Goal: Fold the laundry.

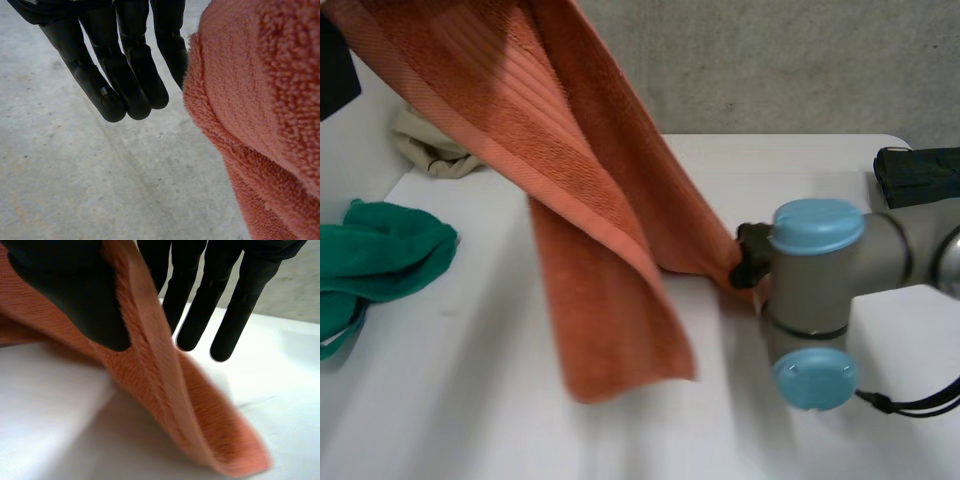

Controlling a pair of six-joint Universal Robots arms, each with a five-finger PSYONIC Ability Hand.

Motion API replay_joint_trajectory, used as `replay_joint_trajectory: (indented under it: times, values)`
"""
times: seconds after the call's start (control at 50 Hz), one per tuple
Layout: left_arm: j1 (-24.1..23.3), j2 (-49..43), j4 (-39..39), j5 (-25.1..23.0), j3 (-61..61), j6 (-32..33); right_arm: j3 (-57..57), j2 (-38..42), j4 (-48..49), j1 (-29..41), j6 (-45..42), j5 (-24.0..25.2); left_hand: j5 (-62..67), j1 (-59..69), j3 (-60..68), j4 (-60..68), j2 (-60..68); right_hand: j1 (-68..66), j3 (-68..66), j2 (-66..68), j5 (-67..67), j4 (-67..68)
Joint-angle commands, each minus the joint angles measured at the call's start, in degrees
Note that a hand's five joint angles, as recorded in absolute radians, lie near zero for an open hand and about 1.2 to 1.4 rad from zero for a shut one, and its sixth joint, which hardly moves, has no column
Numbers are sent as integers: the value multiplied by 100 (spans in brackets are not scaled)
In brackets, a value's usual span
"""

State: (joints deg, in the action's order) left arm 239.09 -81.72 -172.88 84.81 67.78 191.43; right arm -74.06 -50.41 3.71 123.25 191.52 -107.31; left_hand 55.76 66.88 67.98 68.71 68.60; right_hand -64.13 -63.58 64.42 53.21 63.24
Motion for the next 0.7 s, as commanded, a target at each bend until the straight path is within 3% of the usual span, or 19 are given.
replay_joint_trajectory:
  times: [0.02, 0.08, 0.1, 0.18, 0.26, 0.34, 0.42, 0.54, 0.62, 0.7]
  values:
    - [541, 33, 44, 106, 86, 35, -468, -1046, 427, -1221, -368, 646, 1424, 1312, 1202, 1129, 1140, -1587, -1642, 1558, 1679, 1676]
    - [875, 15, 132, -25, 270, 97, -496, -1629, 473, -1671, -843, 1517, 1424, 1312, 1202, 1129, 1140, -1587, -1642, 1558, 1679, 1676]
    - [1172, 7, 184, -165, 419, 114, -513, -2013, 316, -1968, -1271, 2181, 1424, 1312, 1202, 1129, 1140, -1587, -1642, 1558, 1679, 1676]
    - [1894, -107, 202, -560, 858, 114, -356, -2744, -552, -2628, -2483, 3563, 1424, 1312, 1202, 1129, 1140, -1587, -1642, 1558, 1679, 1676]
    - [2238, -641, 176, -895, 1237, 149, 100, -3054, -1632, -3191, -3311, 4059, 1424, 1312, 1202, 1129, 1140, -1587, -1642, 1558, 1679, 1676]
    - [2239, -1291, 167, -1071, 1413, 202, 549, -2862, -2933, -3421, -4006, 4419, 1424, 1312, 1202, 1129, 1140, -1587, -1642, 1558, 1679, 1676]
    - [2151, -2108, 115, -1037, 1335, 342, 848, -2441, -3857, -3290, -4919, 4622, 1424, 1312, 1202, 1129, 1140, -1587, -1642, 1558, 1679, 1676]
    - [1958, -3182, -96, -563, 686, 878, 1331, -1719, -4151, -3044, -6073, 4289, 1424, 1312, 1202, 1129, 1140, -1587, -1642, 1558, 1679, 1676]
    - [1826, -3684, -684, -255, -175, 1282, 2157, -1139, -3327, -2736, -6171, 3762, 1424, 1312, 1202, 1129, 1140, -1587, -1642, 1558, 1679, 1676]
    - [1598, -3825, -1807, -97, -967, 1555, 3080, -743, -1825, -2578, -5540, 3112, 1424, 1312, 1202, 1129, 1140, -1587, -1642, 1558, 1679, 1676]
